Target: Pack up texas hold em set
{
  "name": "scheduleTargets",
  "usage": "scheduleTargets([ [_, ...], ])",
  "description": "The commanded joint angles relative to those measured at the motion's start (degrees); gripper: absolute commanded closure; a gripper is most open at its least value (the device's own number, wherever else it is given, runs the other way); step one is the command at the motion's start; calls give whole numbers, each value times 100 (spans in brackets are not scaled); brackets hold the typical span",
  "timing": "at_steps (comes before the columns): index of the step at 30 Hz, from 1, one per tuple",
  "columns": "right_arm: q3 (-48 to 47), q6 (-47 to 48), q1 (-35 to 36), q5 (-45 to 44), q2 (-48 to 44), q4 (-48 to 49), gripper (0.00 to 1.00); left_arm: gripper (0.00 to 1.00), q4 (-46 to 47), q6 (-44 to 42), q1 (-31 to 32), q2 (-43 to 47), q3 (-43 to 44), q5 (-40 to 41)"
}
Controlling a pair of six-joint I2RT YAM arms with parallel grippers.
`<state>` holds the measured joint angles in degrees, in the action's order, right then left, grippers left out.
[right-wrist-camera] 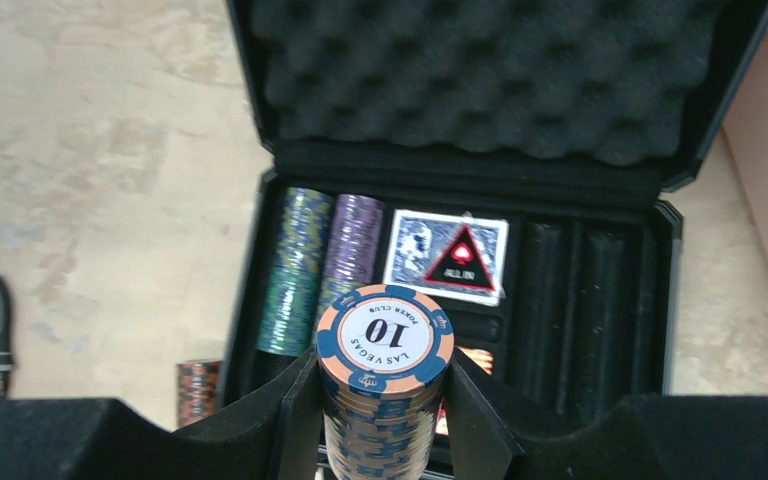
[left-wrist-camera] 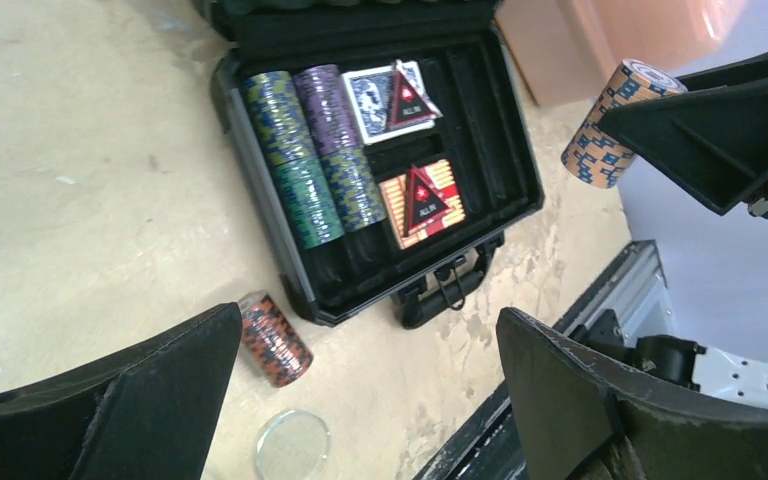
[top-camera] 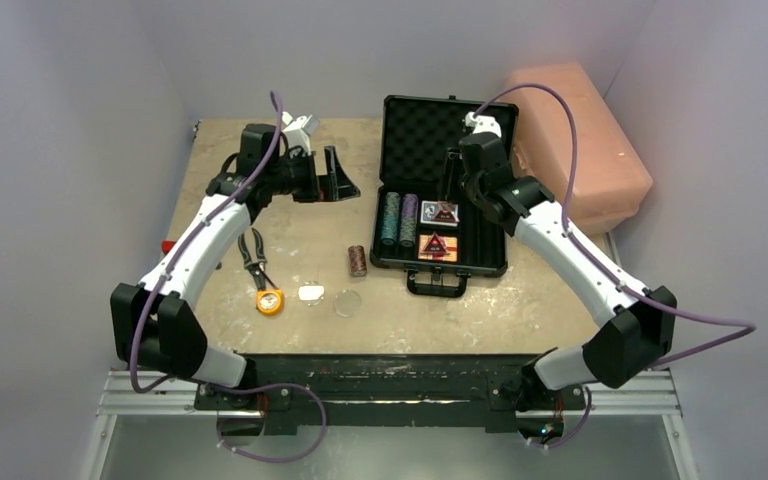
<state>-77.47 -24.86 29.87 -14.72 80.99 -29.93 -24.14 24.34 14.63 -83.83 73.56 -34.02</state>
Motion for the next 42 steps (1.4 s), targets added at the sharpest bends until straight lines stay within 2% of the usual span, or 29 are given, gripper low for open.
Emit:
scheduleTargets([
  [1, -529, 324, -146, -329, 122, -275, 100, 0, -199, -41, -40, 366, 141, 833],
  [6, -526, 426, -394, -486, 532, -636, 100, 0, -323, -171, -48, 612, 133, 1294],
  [11, -405, 337, -580, -602, 847, -821, 100, 0, -552, -98, -48, 910, 42, 2253],
  [17, -115, 288, -671, -513, 1034, -672, 100, 0, -1434, -55, -57, 893, 476, 1551],
  [20, 27, 272, -718, -491, 1159, -609, 100, 0, -1706, -237, -57, 1108, 442, 2054],
  [25, 270, 271, -759, -490, 1377, -517, 100, 2, -1476, -494, -50, 1532, -274, 2843],
  [29, 435, 255, -779, -550, 1552, -452, 100, 8, -1484, -744, -33, 1580, -456, 3035],
  [42, 609, 206, -788, -458, 1898, -452, 100, 12, -1549, -887, 23, 1676, -373, 3025],
])
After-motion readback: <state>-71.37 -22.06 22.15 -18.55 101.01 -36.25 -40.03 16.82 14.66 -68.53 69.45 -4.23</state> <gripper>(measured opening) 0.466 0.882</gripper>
